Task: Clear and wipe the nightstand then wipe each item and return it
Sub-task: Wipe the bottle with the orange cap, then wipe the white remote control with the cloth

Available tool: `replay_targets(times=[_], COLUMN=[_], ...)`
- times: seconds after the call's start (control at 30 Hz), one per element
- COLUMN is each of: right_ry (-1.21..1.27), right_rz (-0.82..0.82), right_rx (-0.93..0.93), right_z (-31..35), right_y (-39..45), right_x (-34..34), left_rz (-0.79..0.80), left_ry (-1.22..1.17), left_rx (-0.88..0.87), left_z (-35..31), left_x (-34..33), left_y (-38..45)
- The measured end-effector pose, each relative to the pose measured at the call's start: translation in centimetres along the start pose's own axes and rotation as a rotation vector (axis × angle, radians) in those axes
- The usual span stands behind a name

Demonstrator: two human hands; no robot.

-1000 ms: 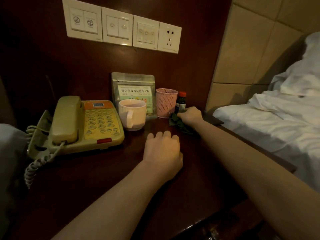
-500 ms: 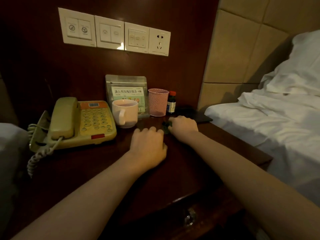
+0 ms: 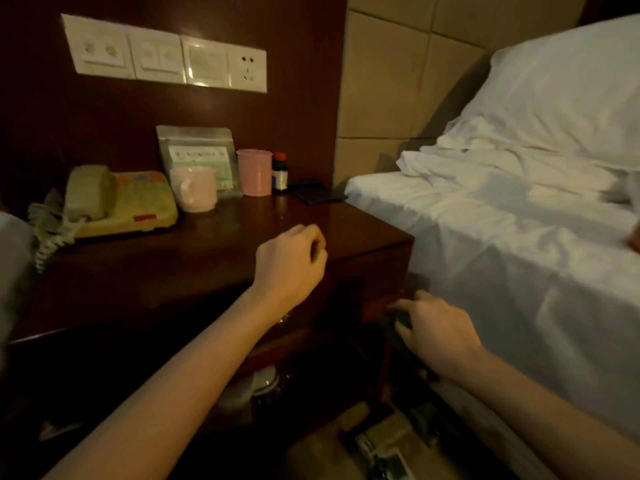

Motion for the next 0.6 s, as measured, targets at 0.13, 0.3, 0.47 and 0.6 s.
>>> replay_targets(times=[0.13,0.3,0.47,0.6], right_ry=[0.263,0.481,0.66,0.861], right_rz=[0.118,0.205,0.284,0.355], right_rx=[-0.217,-0.382,-0.619,-0.778], right_z=[-7.4,-13.0,-15.9,-17.2], right_y=[-5.5,-10.6,-16.0,-19.6], right_x=[-5.3,-11.9,-18.1,-22.3], left_rz=[0.102,0.658,1.028,1.132], left_ry=[-0.223,-0.393,-0.449,-0.432], left_rx=[-0.017,0.187,0.57,0.836], left_z=[-5.8,-9.4,-10.3,-11.5], left_x=[-4.6,-16.6,-26.0,-31.0], left_y=[-4.2,-12.8,-23.6,-30.6])
Point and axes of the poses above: each hand's wrist, its own y-axis towards the middle knuckle, its own x-axis out of the back of the hand, z = x × y, the point moved 5 cm from there along y, towards the middle knuckle, and after that the axes turned 6 degrees about -x, right-handed, at the moved point
